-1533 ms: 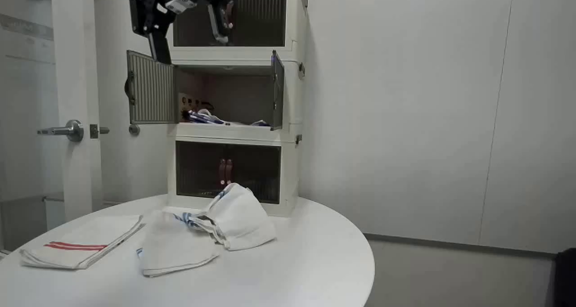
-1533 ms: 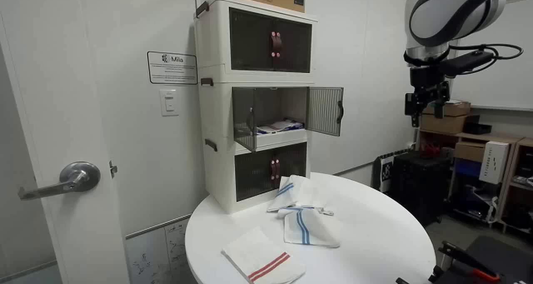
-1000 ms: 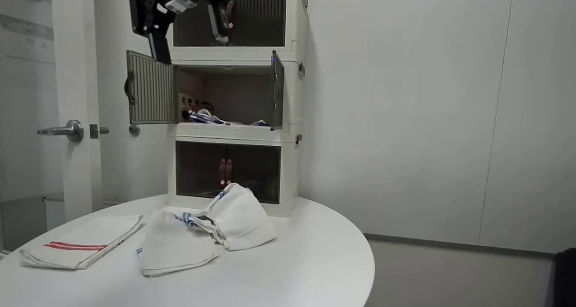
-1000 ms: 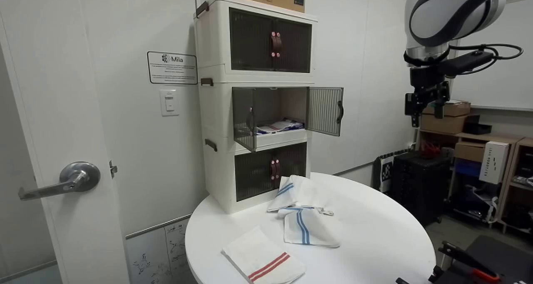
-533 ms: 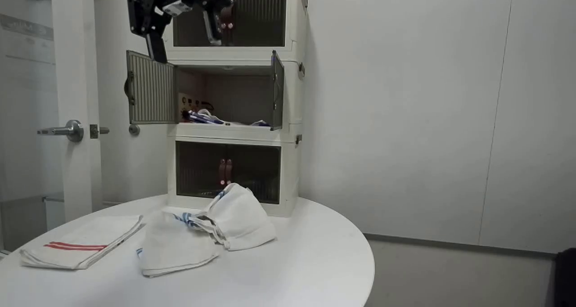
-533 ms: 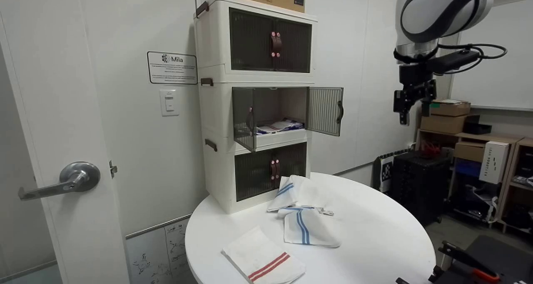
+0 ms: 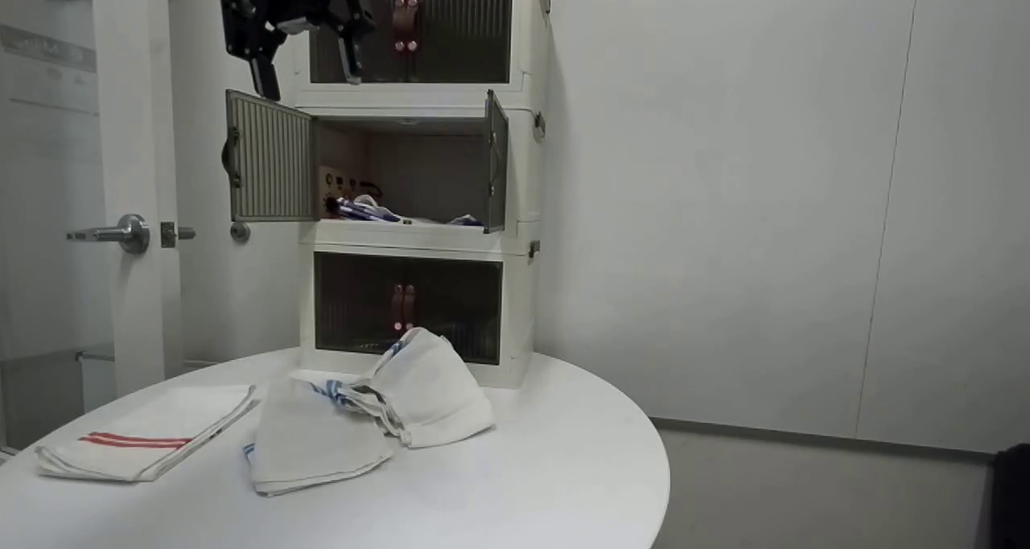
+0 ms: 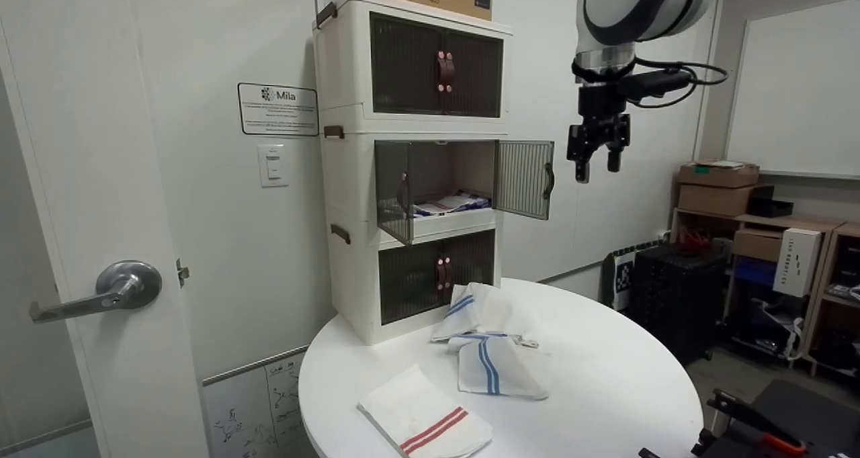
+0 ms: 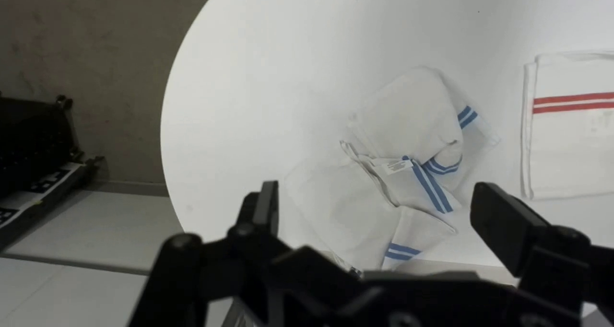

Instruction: Close the left and right cabinet doors, respectively

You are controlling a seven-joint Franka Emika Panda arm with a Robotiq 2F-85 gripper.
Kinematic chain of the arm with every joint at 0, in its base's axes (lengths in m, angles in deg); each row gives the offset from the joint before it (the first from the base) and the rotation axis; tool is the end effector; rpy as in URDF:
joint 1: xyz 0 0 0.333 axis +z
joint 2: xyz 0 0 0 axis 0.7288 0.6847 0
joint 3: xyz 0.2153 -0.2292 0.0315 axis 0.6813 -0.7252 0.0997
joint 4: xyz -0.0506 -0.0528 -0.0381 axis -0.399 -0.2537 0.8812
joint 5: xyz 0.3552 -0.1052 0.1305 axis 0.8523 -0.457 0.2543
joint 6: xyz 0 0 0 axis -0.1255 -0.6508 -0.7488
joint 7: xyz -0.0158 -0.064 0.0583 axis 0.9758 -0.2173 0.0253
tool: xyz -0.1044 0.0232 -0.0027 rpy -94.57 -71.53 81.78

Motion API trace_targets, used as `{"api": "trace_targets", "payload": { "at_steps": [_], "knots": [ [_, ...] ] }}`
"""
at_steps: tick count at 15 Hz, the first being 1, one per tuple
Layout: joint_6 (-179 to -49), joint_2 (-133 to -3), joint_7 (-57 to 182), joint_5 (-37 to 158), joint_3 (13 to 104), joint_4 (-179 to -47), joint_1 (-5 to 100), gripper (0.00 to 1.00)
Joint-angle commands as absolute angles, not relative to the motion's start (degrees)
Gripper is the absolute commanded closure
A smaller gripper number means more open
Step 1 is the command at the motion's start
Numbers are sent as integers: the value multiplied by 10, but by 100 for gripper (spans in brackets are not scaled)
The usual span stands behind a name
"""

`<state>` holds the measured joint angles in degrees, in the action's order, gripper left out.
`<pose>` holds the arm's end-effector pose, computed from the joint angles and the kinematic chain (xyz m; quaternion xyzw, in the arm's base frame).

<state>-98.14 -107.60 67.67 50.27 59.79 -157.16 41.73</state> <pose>0.4279 -0.0701 0.4806 0.9944 -0.0071 0.0372 0.0985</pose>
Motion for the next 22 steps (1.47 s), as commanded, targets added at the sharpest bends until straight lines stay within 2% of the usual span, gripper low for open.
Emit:
{"api": "trace_targets", "payload": {
  "at_steps": [1, 22],
  "knots": [
    [-972, -1017, 645, 517, 620, -1499, 434, 0],
    [-849, -793, 564, 566, 701, -1148, 535, 0]
  ]
}}
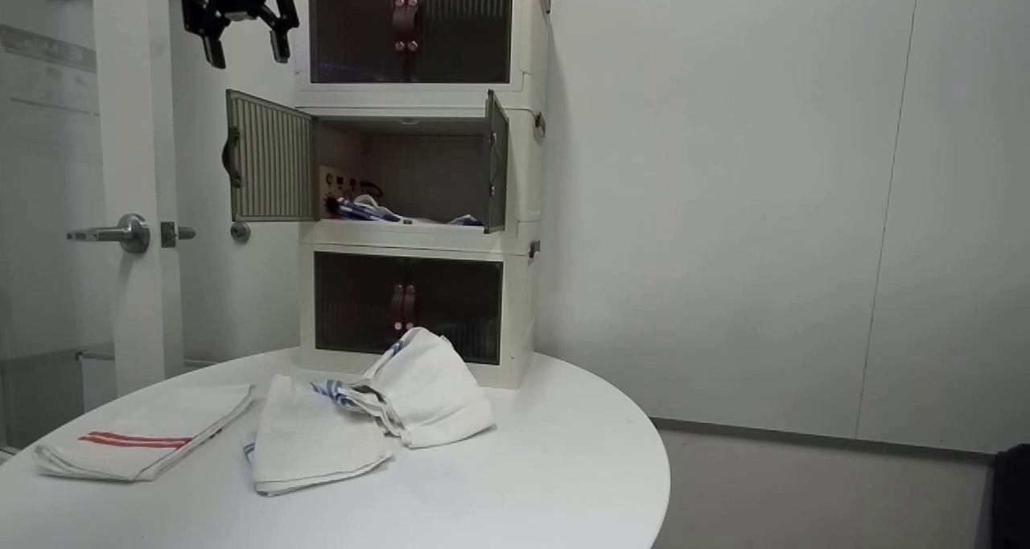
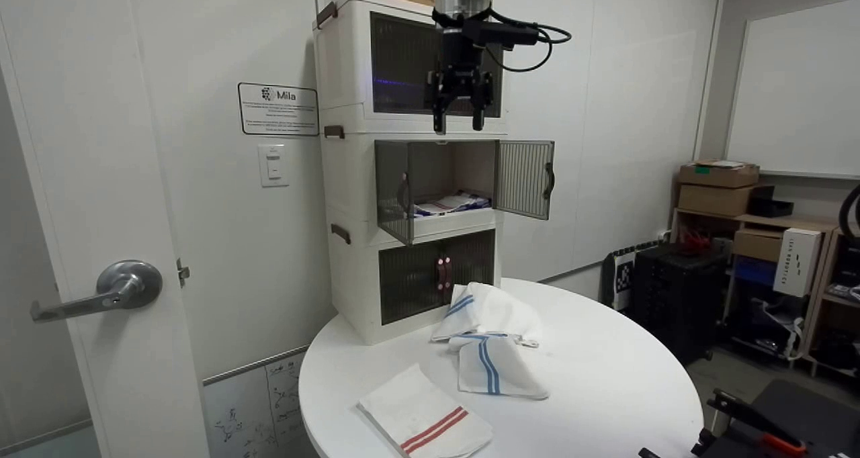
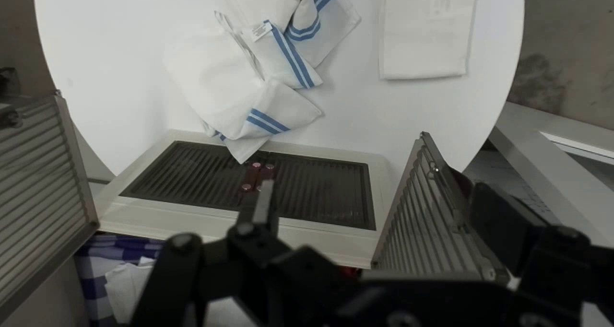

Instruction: Close the left and right cabinet doors, respectively

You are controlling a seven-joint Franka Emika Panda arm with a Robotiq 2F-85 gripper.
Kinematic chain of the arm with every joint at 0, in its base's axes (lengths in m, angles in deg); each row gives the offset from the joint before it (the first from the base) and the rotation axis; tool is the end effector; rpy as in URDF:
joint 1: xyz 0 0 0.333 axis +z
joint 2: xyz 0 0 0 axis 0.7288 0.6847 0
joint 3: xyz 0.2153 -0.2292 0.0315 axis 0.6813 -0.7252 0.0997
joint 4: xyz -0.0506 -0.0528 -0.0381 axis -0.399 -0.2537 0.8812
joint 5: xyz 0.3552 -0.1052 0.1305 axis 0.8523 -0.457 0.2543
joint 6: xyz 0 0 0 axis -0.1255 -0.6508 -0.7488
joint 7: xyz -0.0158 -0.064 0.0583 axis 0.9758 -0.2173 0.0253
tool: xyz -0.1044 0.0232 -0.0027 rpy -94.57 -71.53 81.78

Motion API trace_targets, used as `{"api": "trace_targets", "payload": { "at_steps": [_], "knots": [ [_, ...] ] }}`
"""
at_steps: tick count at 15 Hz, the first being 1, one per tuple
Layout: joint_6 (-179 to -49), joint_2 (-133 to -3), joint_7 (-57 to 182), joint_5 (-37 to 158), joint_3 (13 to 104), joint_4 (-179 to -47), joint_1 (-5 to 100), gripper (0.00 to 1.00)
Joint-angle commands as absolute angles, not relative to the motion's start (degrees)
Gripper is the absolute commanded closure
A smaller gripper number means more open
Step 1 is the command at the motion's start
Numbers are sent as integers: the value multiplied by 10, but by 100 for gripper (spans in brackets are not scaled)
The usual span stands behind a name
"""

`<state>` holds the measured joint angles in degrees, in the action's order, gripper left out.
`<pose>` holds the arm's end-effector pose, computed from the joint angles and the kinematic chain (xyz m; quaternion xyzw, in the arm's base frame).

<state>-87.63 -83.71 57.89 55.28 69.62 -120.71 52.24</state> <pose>0.5671 0.1170 0.5620 0.9944 0.0503 0.0739 0.0567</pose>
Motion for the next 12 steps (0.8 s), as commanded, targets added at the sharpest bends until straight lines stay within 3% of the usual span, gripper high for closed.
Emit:
{"api": "trace_targets", "payload": {
  "at_steps": [1, 12],
  "knots": [
    [-845, -778, 559, 568, 703, -1134, 540, 0],
    [-900, -660, 465, 547, 692, -1026, 584, 0]
  ]
}}
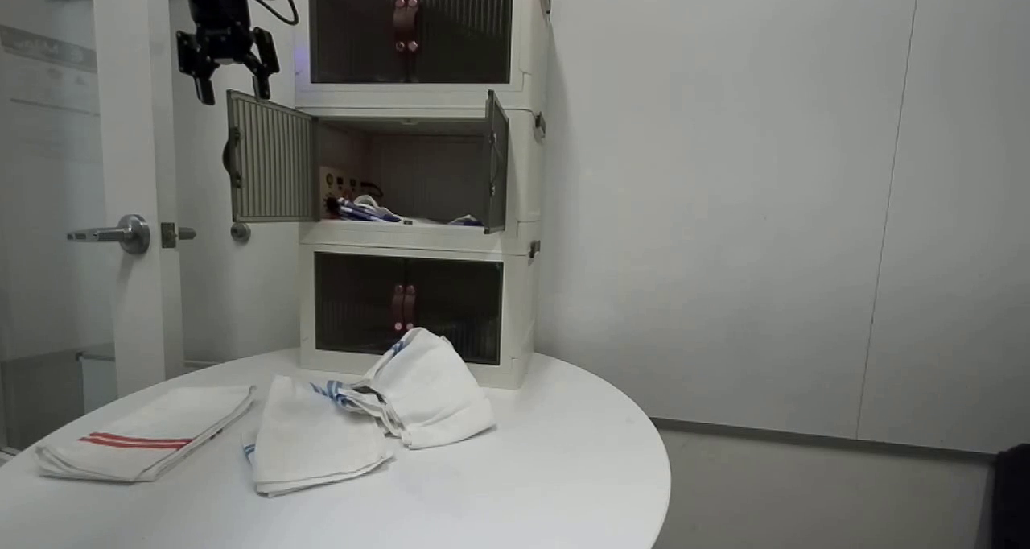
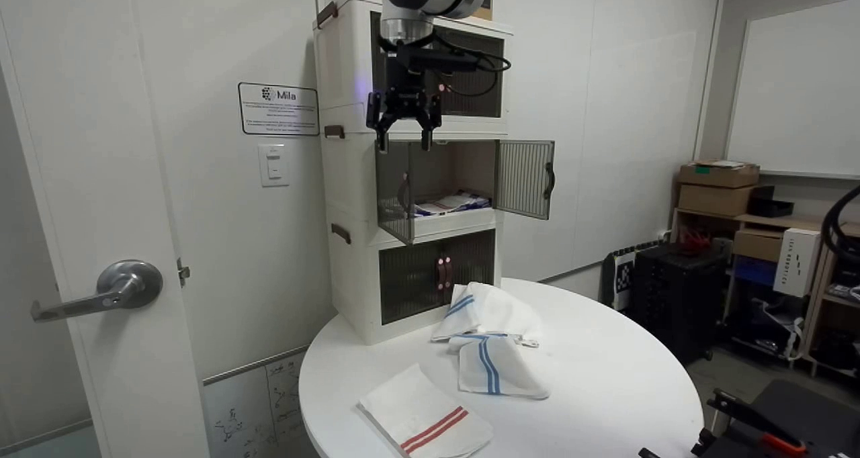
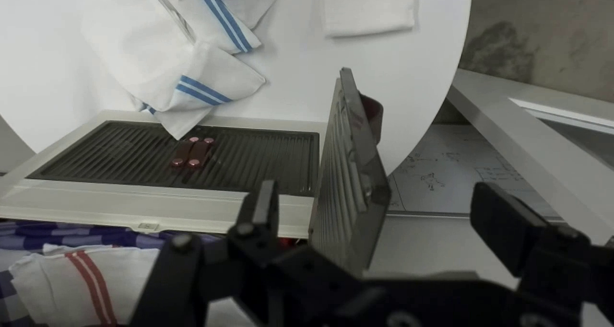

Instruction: Close the left and right cabinet doors, respectively

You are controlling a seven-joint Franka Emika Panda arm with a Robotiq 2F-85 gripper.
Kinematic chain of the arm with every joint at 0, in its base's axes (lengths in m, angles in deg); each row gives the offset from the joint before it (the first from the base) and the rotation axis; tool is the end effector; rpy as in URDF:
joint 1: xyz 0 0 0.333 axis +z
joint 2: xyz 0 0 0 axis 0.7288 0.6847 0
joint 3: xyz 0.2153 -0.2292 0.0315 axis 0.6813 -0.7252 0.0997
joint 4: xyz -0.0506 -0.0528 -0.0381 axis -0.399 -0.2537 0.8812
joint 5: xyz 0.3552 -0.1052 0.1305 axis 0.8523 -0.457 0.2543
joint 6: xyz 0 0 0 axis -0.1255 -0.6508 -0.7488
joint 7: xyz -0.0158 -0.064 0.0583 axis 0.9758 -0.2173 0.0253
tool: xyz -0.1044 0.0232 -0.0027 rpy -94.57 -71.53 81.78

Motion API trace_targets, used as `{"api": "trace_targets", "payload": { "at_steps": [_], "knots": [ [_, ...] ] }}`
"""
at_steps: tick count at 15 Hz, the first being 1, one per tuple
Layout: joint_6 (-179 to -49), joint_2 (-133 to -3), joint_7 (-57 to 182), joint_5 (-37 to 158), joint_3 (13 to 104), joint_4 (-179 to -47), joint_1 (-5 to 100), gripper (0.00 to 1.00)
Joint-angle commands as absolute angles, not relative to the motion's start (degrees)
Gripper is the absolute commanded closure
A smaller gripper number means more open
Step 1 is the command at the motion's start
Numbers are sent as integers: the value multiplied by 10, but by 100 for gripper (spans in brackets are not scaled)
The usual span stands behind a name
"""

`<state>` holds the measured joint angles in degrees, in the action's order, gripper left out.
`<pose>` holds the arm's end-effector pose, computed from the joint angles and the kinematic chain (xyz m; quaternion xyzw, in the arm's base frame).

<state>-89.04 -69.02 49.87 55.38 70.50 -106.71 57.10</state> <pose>0.6295 0.1886 0.5276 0.9959 0.0278 0.0817 0.0270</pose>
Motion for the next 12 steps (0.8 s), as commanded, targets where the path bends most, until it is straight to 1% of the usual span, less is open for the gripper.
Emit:
{"api": "trace_targets", "payload": {
  "at_steps": [1, 5, 12],
  "knots": [
    [-902, -654, 459, 541, 689, -1022, 586, 0],
    [-903, -643, 435, 497, 670, -1012, 596, 0],
    [-972, -662, 374, 297, 620, -1055, 613, 0]
  ]
}}
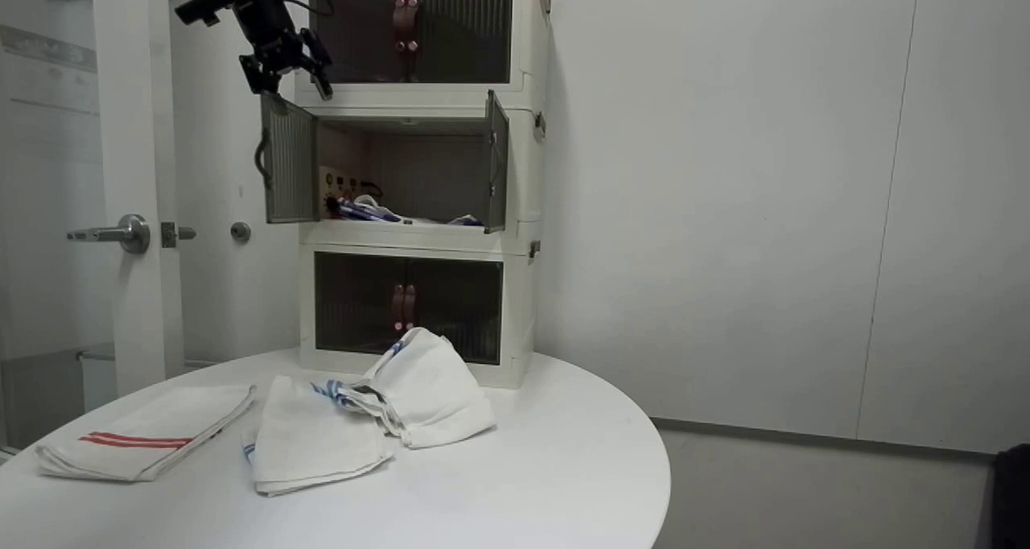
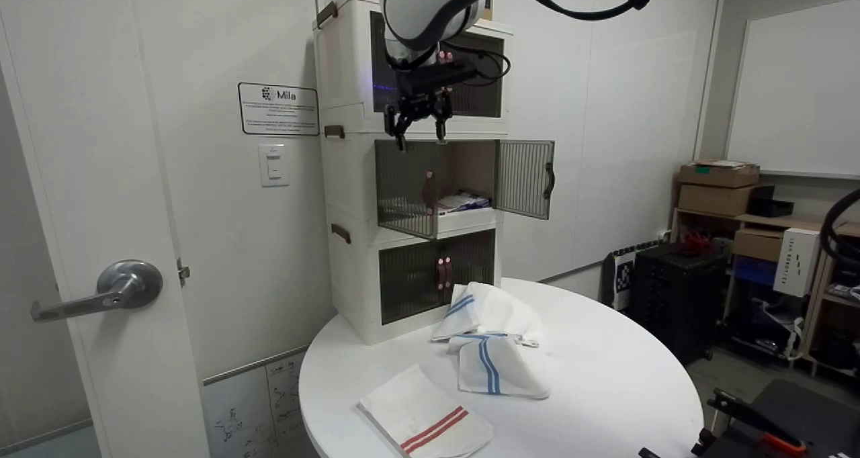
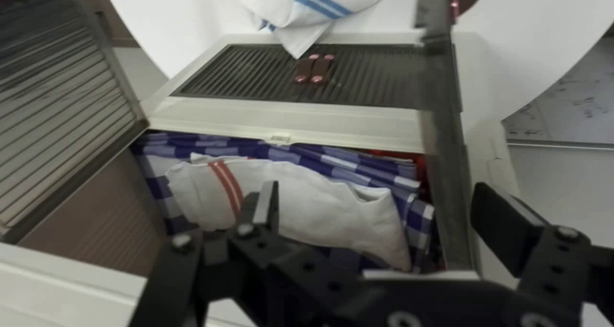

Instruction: Close the left and right cabinet doors, respectively

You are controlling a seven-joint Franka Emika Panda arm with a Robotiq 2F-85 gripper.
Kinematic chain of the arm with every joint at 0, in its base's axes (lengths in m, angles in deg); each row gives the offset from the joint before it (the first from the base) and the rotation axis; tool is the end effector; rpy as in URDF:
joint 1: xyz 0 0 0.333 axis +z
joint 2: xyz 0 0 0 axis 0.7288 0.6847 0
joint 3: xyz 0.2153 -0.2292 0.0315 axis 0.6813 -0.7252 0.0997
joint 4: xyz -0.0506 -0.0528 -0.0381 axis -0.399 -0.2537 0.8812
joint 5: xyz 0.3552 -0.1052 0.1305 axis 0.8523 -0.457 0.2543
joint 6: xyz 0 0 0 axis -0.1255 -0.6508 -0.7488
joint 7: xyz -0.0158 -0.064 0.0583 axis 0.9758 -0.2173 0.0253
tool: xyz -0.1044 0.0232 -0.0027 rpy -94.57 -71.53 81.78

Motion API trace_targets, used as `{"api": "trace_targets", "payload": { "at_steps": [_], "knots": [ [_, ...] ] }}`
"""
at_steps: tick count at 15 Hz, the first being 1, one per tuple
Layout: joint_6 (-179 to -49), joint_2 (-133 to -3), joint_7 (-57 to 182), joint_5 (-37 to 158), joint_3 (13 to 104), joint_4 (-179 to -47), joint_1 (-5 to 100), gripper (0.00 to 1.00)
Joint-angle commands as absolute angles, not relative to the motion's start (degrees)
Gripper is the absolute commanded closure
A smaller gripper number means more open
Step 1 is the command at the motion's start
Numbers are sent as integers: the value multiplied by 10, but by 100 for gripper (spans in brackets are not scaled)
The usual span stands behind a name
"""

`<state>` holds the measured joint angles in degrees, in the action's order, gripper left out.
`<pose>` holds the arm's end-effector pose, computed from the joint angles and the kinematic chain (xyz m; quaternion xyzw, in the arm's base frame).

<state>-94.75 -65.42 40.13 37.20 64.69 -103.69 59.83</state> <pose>0.6674 0.1523 0.5263 0.9711 -0.0252 0.1784 0.1563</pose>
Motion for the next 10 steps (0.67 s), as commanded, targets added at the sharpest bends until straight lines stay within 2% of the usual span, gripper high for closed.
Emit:
{"api": "trace_targets", "payload": {
  "at_steps": [1, 7, 10],
  "knots": [
    [-974, -663, 369, 268, 613, -1062, 613, 0],
    [-968, -669, 335, 195, 601, -1089, 590, 0],
    [-947, -680, 353, 237, 612, -1091, 575, 0]
  ]
}}
